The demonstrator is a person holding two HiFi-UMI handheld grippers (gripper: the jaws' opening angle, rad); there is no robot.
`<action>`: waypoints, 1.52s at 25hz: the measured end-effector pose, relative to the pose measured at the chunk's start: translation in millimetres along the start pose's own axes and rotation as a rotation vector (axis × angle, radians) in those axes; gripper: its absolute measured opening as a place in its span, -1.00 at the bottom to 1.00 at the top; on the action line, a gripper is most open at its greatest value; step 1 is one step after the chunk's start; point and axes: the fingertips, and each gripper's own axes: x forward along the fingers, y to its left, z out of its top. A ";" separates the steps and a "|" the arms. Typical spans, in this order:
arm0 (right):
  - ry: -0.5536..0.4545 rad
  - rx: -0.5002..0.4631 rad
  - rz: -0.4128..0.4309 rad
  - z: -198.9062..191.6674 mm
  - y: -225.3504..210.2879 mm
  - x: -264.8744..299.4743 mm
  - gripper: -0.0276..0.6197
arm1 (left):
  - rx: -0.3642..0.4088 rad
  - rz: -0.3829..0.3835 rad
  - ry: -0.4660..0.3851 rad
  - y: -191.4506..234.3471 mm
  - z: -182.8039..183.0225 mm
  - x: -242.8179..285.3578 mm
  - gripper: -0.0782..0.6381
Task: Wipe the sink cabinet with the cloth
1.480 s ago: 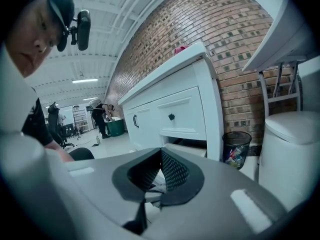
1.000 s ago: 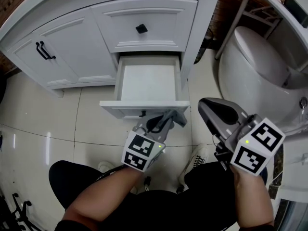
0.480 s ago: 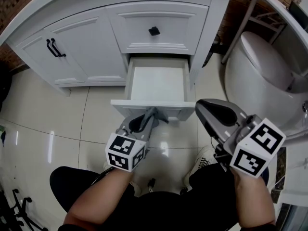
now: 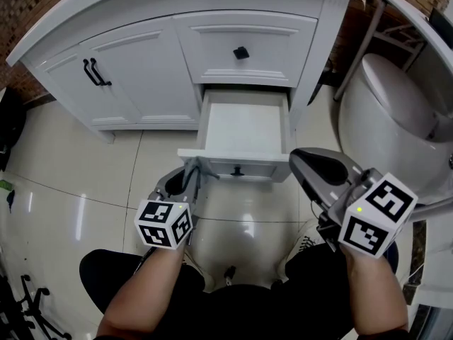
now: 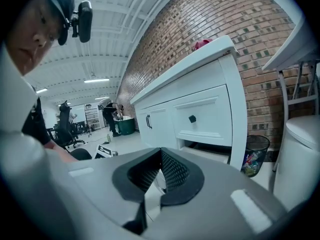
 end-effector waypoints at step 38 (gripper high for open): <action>-0.014 0.054 -0.117 -17.2 -52.0 -44.9 -0.90 | 0.124 -0.522 -0.045 -210.2 67.4 71.4 -0.68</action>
